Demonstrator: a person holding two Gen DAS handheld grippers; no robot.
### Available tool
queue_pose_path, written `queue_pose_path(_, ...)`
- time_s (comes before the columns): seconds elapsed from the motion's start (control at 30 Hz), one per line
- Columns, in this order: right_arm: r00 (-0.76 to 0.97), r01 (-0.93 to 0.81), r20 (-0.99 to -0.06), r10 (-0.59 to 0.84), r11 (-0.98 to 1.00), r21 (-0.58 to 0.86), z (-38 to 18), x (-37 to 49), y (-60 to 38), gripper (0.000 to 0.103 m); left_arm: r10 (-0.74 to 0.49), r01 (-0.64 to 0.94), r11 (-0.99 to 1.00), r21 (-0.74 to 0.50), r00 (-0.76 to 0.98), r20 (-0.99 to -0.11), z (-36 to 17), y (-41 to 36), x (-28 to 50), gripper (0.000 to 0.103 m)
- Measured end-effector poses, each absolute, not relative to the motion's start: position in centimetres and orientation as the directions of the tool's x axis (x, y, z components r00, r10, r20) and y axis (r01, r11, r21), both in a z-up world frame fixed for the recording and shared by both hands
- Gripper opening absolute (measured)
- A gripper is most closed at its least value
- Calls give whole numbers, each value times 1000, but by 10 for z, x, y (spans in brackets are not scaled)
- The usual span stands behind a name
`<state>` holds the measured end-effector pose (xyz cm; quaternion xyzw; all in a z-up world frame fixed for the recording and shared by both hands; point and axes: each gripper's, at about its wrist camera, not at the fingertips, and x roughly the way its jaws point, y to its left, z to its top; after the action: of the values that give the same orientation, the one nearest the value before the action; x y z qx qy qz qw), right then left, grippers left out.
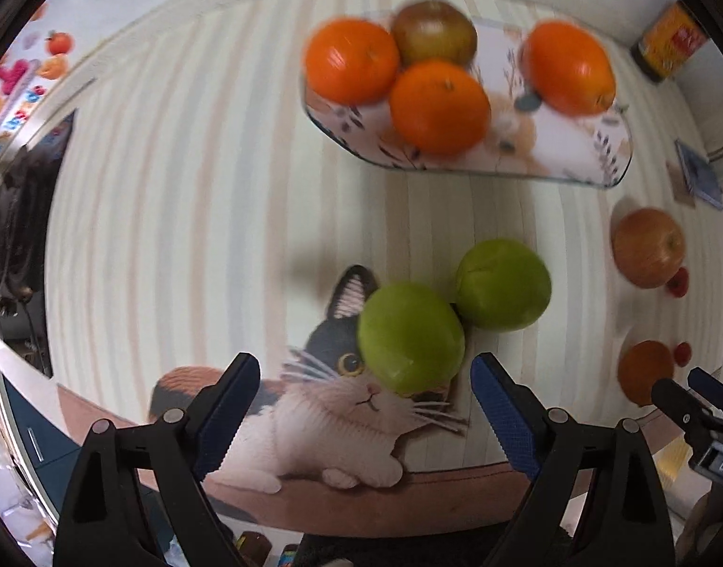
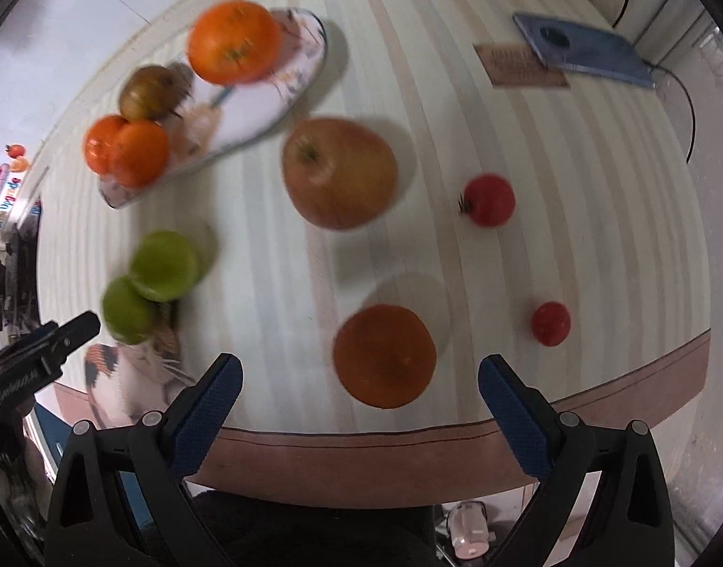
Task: Organize fruits
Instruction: 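Grasp a green apple with the left tool while the right tool grasps the brown fruit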
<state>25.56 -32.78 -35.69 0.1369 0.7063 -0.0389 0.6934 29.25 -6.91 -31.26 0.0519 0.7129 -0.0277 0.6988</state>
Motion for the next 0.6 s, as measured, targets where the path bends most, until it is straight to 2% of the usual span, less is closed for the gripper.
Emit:
queue_pose_path(0.1, -20, 245, -991, 134, 961, 126, -370, 252, -329, 92, 33, 145, 989, 26, -49, -998, -330, -79, 296, 91)
queue_pose_path(0.17, -28, 245, -989, 146, 960, 135, -379, 251, -329, 83, 20, 156, 988, 13, -45, -999, -335, -83, 298, 90)
queue_pose_path(0.27, -23, 242, -986, 165, 958, 154, -386, 250, -328, 65, -12, 148, 989, -16, -25, -1000, -334, -84, 297, 75)
queue_pose_path(0.3, -19, 239, -987, 160, 959, 151, -388, 250, -328, 62, -29, 138, 990, -32, -25, -999, -333, -83, 297, 62)
queue_pose_path(0.33, -11, 235, -988, 156, 961, 149, -389, 249, -327, 59, -54, 125, 990, -58, -33, -998, -332, -81, 298, 55)
queue_pose_path(0.6, -3, 148, -967, 255, 956, 252, -385, 257, -290, 59, -63, 111, 991, -70, -61, -996, -324, -68, 280, 55)
